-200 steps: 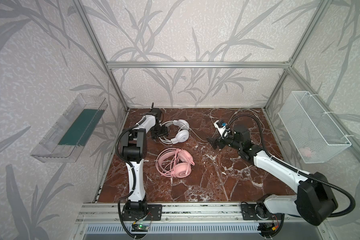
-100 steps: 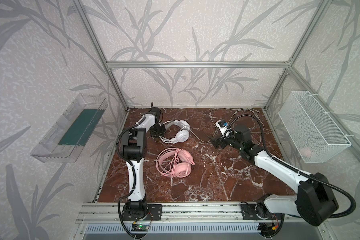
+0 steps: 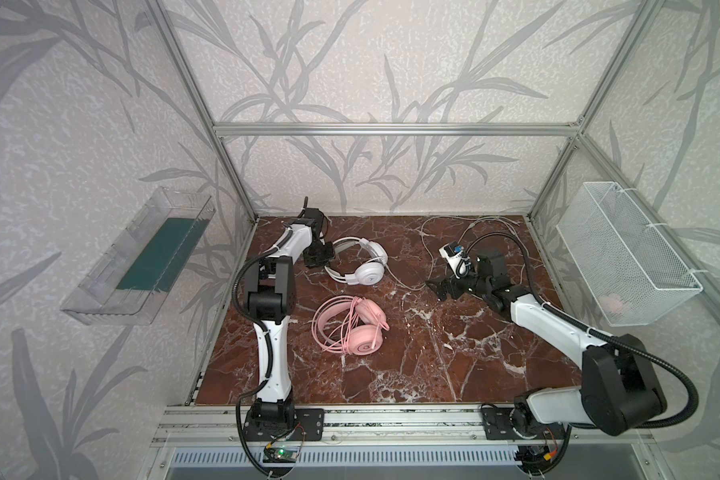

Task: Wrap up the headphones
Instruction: 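Lift the white headset with the left gripper while the right gripper moves toward it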

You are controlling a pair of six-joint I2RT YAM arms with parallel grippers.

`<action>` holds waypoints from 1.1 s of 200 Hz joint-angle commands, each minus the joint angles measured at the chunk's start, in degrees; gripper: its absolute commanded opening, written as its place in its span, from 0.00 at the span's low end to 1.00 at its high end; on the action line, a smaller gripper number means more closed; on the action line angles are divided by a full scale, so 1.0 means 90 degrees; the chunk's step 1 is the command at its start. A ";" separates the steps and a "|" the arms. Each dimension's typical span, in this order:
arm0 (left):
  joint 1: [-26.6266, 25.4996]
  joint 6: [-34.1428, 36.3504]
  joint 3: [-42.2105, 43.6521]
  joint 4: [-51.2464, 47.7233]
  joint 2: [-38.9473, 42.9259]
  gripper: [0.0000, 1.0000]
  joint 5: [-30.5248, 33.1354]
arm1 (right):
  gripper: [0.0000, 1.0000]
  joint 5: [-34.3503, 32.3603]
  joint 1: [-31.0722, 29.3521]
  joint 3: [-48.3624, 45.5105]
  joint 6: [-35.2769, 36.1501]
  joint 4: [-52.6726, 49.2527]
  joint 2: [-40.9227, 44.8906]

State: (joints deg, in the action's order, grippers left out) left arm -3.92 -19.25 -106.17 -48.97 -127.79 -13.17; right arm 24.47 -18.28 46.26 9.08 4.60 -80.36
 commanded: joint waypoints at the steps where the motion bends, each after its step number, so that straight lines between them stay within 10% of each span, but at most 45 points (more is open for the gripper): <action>1: -0.0009 -0.0266 -0.0608 -0.0100 0.0596 0.00 -0.0718 | 0.99 0.0714 0.0020 0.0288 0.0425 0.0035 -0.0277; 122: -0.0314 -0.0644 -0.0897 -0.0634 0.1442 0.00 -0.0667 | 0.99 0.1336 0.0020 0.1593 -0.0442 0.3412 -0.3063; 220: -0.0614 -0.2243 0.1637 0.1390 0.1291 0.00 0.0266 | 0.99 0.0223 0.0000 0.0814 -0.0433 0.2519 -0.2100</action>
State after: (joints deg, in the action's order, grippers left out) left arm -8.99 -34.00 -92.07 -43.42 -115.83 -12.03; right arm 29.98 -18.15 55.16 4.58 28.77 -103.15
